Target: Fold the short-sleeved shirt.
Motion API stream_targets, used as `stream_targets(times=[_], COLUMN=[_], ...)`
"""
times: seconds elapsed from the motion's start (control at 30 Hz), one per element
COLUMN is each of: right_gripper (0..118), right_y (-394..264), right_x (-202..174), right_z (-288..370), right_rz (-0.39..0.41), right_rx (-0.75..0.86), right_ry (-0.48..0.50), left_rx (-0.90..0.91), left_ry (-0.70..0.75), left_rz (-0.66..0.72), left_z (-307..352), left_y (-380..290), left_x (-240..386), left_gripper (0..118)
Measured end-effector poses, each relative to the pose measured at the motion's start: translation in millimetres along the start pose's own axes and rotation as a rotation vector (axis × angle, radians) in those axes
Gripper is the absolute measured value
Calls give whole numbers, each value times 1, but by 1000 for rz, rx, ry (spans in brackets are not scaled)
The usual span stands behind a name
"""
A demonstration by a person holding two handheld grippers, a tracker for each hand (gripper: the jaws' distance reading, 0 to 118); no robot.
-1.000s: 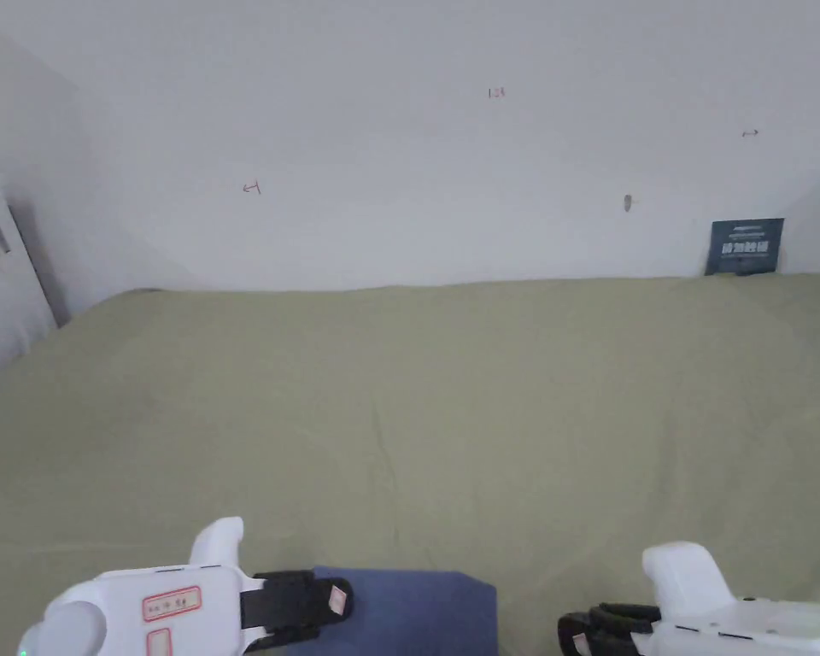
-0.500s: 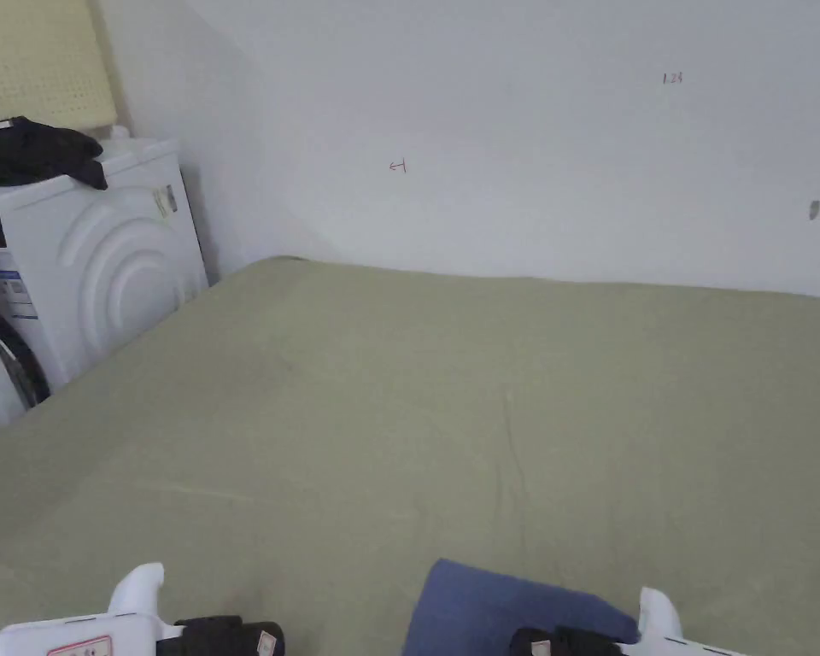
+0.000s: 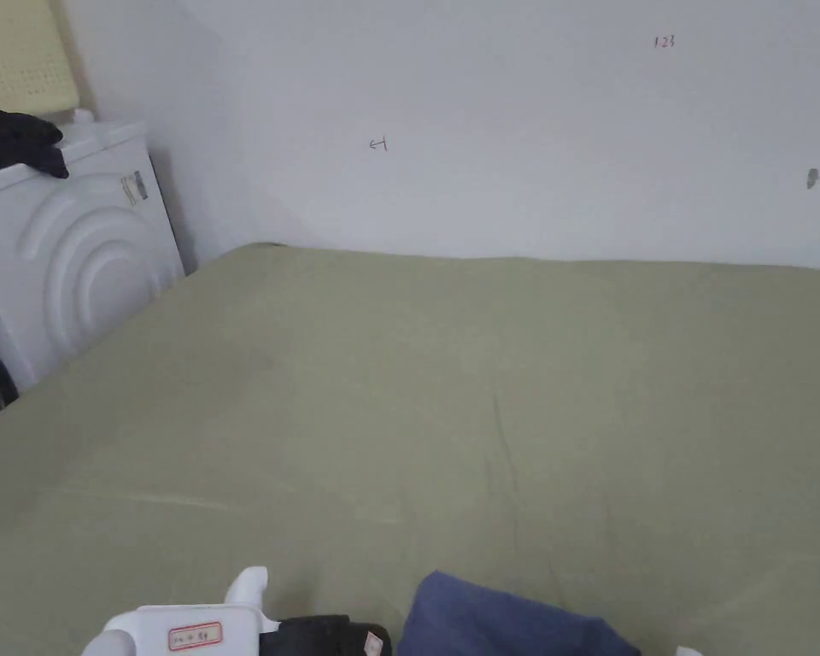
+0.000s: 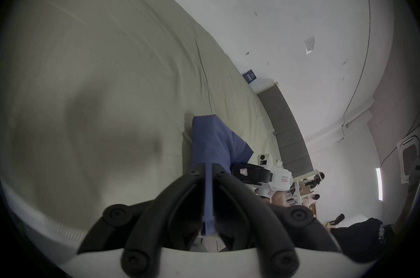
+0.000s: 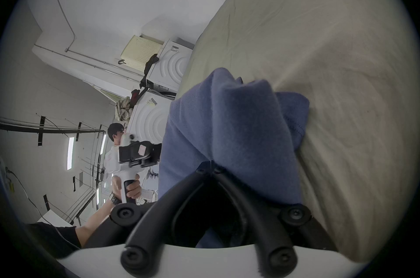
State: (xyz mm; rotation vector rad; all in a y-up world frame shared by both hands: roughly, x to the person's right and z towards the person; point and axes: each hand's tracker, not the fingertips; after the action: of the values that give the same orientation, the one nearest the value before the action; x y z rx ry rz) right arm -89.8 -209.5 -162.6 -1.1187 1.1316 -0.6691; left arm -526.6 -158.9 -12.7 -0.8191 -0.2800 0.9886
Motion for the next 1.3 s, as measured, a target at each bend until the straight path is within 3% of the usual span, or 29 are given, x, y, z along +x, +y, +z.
stream_targets(times=[0.1, 0.2, 0.33, 0.5, 0.53, 0.57, 0.6, 0.67, 0.7, 0.77, 0.87, 0.9, 1.1, 1.3], right_gripper=[0, 0, 0, 0, 0, 0, 0, 0, 0, 0, 0, 0, 0, 0], right_y=[0, 0, 1, 1, 0, 0, 0, 1, 2, 3, 6, 7, 15, 26], right_x=[0, -3, -2, -4, -6, -9, -12, -21, -25, -34, -46, -50, -77, -89], right_z=[-1, -1, -2, -2, -2, -2, -1, 2, 3, 8, 20, 25, 48, 51], right_rz=[-2, 6, 5, 20, 23, 31, 45, 82, 95, 152, 218, 248, 417, 406], right_rx=[3, -1, -6, 6, 10, 13, 17, 25, 22, 21, 27, 37, 117, 151], right_ry=[2, -1, 4, -7, -12, -21, -32, -58, -61, -110, -152, -182, -358, -367], left_rx=[-93, -47, -117, -183, -177, -176, -182, -171, -169, -131, -123, -163, -70, 36], left_ry=[-31, -182, -286, -160, -169, -154, -126, 110, 72, 4, 38, 19, 138, 310], left_rz=[-2, 66, 128, -110, -53, 24, 71, -126, -191, -79, -198, -140, -204, -199], left_z=[-32, -45, -76, -92, -88, -85, -80, -73, -71, -67, -61, -57, 19, 134], left_y=[1, 2, -4, -8, -6, -5, -3, -4, -6, -7, 2, 7, 53, 109], left_x=[-10, -12, -9, 22, 20, 20, 16, 23, 24, 24, 32, 29, 17, -31], left_gripper=[95, 111, 114, 113, 109, 93, 22, 19, 19, 19, 20, 20, 20, 20])
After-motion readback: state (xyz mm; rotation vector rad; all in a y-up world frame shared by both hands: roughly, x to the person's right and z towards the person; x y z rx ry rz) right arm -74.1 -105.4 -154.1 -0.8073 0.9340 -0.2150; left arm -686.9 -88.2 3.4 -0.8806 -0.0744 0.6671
